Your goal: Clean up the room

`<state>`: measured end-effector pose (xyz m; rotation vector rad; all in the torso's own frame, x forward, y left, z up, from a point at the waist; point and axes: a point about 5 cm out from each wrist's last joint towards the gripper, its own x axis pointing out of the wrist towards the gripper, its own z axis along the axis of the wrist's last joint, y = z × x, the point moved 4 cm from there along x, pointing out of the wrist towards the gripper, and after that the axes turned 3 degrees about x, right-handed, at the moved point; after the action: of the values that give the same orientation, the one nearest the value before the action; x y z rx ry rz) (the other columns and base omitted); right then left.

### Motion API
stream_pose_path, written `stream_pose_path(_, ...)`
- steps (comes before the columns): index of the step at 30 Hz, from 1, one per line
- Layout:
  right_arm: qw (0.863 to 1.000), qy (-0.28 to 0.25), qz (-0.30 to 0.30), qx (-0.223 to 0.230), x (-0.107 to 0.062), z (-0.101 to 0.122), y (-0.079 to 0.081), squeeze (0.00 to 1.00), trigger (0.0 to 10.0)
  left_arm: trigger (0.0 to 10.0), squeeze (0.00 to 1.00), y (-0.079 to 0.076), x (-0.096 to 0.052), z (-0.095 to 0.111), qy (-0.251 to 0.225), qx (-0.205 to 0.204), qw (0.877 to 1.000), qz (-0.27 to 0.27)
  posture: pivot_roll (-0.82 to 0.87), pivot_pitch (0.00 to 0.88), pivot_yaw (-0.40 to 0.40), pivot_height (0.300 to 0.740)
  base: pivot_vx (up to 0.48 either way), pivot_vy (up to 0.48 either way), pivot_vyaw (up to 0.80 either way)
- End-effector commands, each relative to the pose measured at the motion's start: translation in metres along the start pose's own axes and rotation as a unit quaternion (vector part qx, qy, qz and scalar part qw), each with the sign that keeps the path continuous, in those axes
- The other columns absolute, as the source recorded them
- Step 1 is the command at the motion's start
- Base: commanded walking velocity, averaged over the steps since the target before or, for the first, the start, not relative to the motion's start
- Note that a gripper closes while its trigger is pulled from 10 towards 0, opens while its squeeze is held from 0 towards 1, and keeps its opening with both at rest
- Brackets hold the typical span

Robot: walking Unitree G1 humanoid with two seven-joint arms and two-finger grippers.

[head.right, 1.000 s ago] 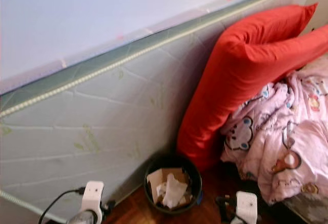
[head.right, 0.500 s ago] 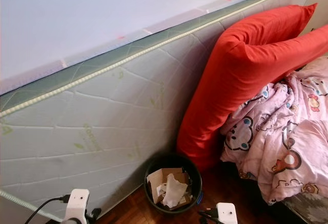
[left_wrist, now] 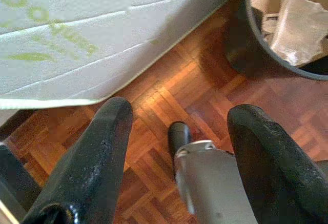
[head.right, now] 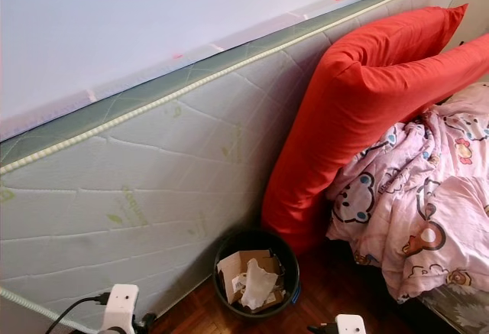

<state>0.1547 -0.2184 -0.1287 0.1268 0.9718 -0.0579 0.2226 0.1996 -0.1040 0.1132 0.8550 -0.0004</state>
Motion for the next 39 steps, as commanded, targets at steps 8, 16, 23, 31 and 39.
stream_pose_path(8,1.000,0.018,0.007,0.004,0.000,-0.014,0.015,0.00,10.0,10.0,0.00,-0.002,-0.001,-0.004,0.005,0.000,1.000,-0.005,0.01,0.062,-0.034,0.740,0.000,-0.191,0.00)
stream_pose_path(16,1.000,0.017,0.000,0.007,0.001,-0.011,0.014,0.00,10.0,10.0,0.00,-0.001,-0.002,-0.009,0.011,-0.003,1.000,-0.005,-0.01,0.065,-0.030,0.740,0.000,-0.401,0.00)
stream_pose_path(23,1.000,0.009,0.000,0.005,0.005,-0.001,0.020,0.00,10.0,10.0,0.00,0.002,-0.003,-0.011,0.013,-0.004,1.000,-0.005,-0.02,0.045,-0.018,0.740,0.000,-0.397,0.00)
stream_pose_path(31,1.000,0.016,0.001,0.006,0.006,-0.003,0.022,0.00,10.0,10.0,0.00,0.003,-0.003,-0.012,0.014,-0.004,1.000,-0.004,-0.01,0.029,-0.016,0.740,0.000,-0.388,-0.35)
stream_pose_path(39,1.000,0.014,0.004,0.006,0.007,-0.002,0.025,0.00,10.0,10.0,0.00,0.004,-0.003,-0.013,0.016,-0.007,1.000,0.000,-0.01,0.018,-0.016,0.740,0.000,-0.384,-0.63)
